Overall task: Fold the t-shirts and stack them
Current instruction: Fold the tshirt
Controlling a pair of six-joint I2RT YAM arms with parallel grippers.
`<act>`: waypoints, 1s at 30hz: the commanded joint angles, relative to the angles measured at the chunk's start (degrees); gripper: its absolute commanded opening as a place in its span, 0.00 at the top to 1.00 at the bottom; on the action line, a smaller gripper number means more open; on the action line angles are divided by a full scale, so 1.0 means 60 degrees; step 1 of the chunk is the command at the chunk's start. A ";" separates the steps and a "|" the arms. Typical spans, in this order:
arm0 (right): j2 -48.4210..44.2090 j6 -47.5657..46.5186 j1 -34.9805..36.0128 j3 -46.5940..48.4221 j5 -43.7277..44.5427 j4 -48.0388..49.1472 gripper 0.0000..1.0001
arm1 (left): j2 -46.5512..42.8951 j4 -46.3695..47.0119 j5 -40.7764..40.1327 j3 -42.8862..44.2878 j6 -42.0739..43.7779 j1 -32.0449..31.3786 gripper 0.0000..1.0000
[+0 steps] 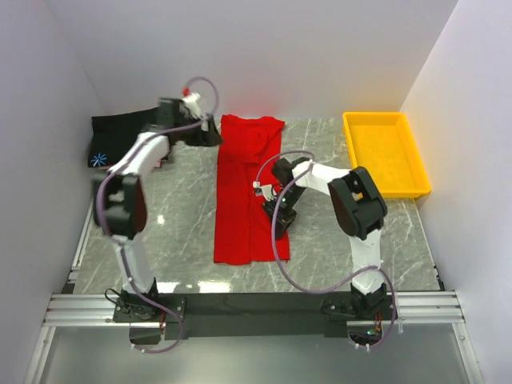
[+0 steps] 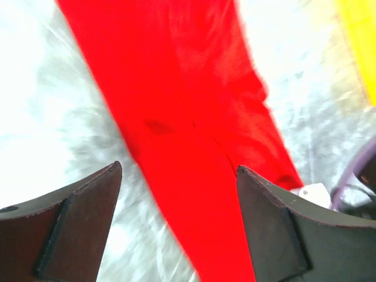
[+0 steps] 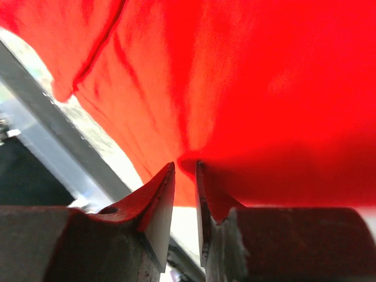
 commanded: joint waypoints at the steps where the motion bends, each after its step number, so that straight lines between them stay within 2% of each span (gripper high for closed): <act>1: -0.1989 -0.0284 0.0065 -0.0755 0.0680 0.0876 0.71 | -0.2391 -0.0075 0.0949 -0.0747 0.1085 0.0714 0.15; 3: -0.3003 -0.0591 0.0065 -0.1601 0.1222 0.1620 0.71 | -0.3083 -0.0891 0.1610 -0.1739 0.2532 0.1139 0.16; 4: -0.4053 -0.0781 0.0065 -0.1955 0.1588 0.1900 0.71 | -0.3855 -0.1289 0.2048 -0.2138 0.3263 0.1213 0.16; 5: -0.4571 -0.1218 0.0108 -0.2321 0.2259 0.2179 0.71 | -0.4283 -0.1583 0.2110 -0.2606 0.4793 0.1228 0.19; 7: -0.5784 -0.1630 0.0298 -0.3172 0.2951 0.2679 0.71 | -0.5640 -0.2574 0.2373 -0.4216 0.6354 0.1228 0.23; 8: -0.6111 -0.2082 0.0386 -0.3392 0.3316 0.2723 0.71 | -0.6128 -0.2988 0.2766 -0.4744 0.8044 0.1228 0.27; 9: -0.6738 -0.2275 0.0517 -0.3887 0.3480 0.2912 0.71 | -0.6568 -0.3485 0.2930 -0.5822 0.9061 0.1228 0.30; 11: -0.7385 -0.2772 0.0984 -0.4533 0.3729 0.3205 0.69 | -0.8033 -0.4044 0.3136 -0.6955 1.1009 0.1184 0.34; 13: -0.8015 -0.3008 0.1425 -0.5296 0.3920 0.3398 0.67 | -0.9246 -0.3813 0.3093 -0.8276 1.1253 0.0980 0.34; 15: -0.8352 -0.3301 0.1880 -0.5822 0.4095 0.3571 0.66 | -0.9793 -0.3680 0.2801 -0.9082 1.1473 0.0176 0.33; 17: -0.8895 -0.3913 0.2085 -0.6496 0.4169 0.4272 0.59 | -1.0248 -0.3535 0.2537 -0.9595 1.1721 -0.0729 0.33; 18: -0.9318 -0.4091 0.2463 -0.7094 0.4329 0.4929 0.54 | -1.0365 -0.3055 0.2159 -1.0105 1.1650 -0.1068 0.33; 20: -0.9468 -0.4443 0.2788 -0.7436 0.4331 0.5213 0.54 | -1.0644 -0.2278 0.1747 -1.0620 1.0762 -0.1960 0.32; 24: -0.9191 -0.4679 0.3403 -0.7831 0.4360 0.5621 0.54 | -1.0237 -0.1514 0.1394 -1.0726 1.0230 -0.2741 0.30; 30: -0.8415 -0.4884 0.3727 -0.7716 0.4287 0.5874 0.54 | -0.9635 -0.1249 0.1232 -1.0623 1.0404 -0.2903 0.27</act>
